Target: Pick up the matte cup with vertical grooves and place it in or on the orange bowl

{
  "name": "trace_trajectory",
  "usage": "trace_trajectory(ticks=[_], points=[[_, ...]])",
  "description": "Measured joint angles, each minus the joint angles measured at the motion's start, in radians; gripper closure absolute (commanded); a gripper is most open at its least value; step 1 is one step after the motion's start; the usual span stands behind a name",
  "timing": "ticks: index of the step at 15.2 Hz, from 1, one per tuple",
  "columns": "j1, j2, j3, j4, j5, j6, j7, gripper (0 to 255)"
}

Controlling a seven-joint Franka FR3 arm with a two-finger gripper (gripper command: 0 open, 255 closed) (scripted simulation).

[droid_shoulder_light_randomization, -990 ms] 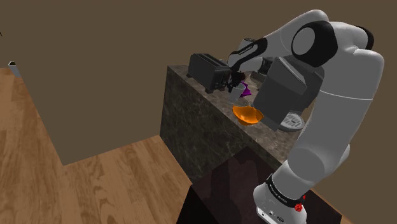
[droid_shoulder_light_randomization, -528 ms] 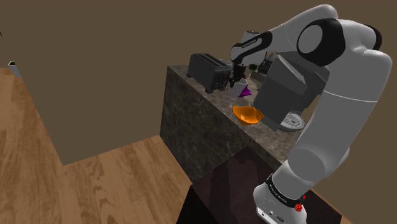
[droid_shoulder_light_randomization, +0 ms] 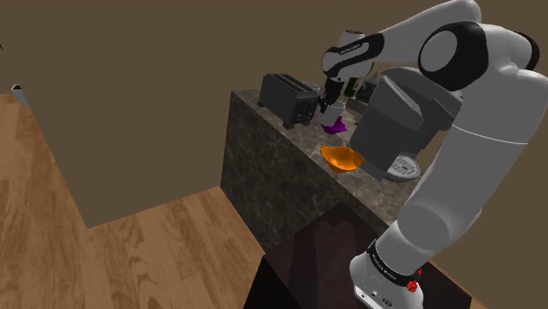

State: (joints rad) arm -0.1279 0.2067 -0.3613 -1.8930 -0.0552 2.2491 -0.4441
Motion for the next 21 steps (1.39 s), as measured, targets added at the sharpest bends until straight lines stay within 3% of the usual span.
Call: trace_trajectory(ticks=[7,14,21], points=[[0.007,-0.049,-0.003,0.025,-0.018,-0.073,0.006,255],[0.028,-0.326,0.004,-0.258,-0.141,-0.059,0.090,255],[-0.003,-0.635,0.045,-0.507,-0.242,-0.118,0.156,255]])
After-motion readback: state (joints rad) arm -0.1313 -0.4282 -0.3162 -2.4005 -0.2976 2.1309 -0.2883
